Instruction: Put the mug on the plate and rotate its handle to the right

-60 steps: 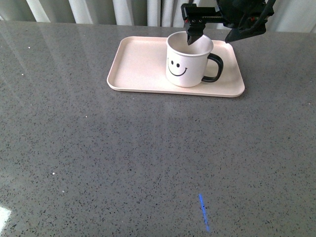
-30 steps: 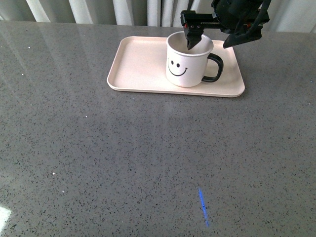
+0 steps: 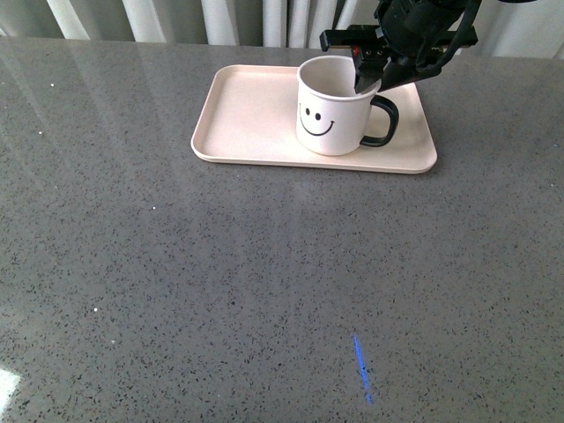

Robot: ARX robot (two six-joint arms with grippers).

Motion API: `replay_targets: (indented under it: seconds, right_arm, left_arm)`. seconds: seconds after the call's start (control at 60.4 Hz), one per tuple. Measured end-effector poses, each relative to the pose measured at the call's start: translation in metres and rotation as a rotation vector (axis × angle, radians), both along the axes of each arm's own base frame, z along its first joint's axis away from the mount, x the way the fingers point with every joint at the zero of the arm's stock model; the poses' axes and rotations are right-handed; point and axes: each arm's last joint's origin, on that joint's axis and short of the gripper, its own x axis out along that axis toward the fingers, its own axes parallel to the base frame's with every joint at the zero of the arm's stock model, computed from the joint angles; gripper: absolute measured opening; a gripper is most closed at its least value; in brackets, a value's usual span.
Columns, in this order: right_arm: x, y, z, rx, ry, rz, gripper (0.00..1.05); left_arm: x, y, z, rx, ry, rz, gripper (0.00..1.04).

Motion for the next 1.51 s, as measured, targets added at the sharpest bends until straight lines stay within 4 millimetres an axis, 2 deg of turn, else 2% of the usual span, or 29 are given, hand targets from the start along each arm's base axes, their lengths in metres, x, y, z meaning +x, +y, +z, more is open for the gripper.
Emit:
replay_targets:
  seconds: [0.132, 0.48, 0.745, 1.01, 1.242, 1.507]
  right_arm:
    - [0.001, 0.002, 0.001, 0.011, 0.009, -0.002, 0.01]
    - [0.0, 0.002, 0.018, 0.011, 0.001, 0.064, 0.02]
    - [-0.005, -0.011, 0.038, -0.076, -0.065, 0.271, 0.02]
    - [-0.006, -0.03, 0.035, -0.135, -0.066, 0.421, 0.02]
    - [0.0, -0.028, 0.036, -0.144, -0.074, 0.481, 0.02]
    - [0.006, -0.024, 0.023, -0.151, -0.051, 0.512, 0.02]
  left_arm:
    - [0.0, 0.0, 0.0, 0.0, 0.0, 0.0, 0.96]
    - [0.0, 0.0, 0.0, 0.0, 0.0, 0.0, 0.96]
    - [0.0, 0.0, 0.0, 0.0, 0.0, 0.0, 0.96]
    - [0.0, 0.0, 0.0, 0.0, 0.0, 0.0, 0.96]
    - [0.0, 0.0, 0.0, 0.0, 0.0, 0.0, 0.96]
    - [0.0, 0.0, 0.0, 0.0, 0.0, 0.0, 0.96]
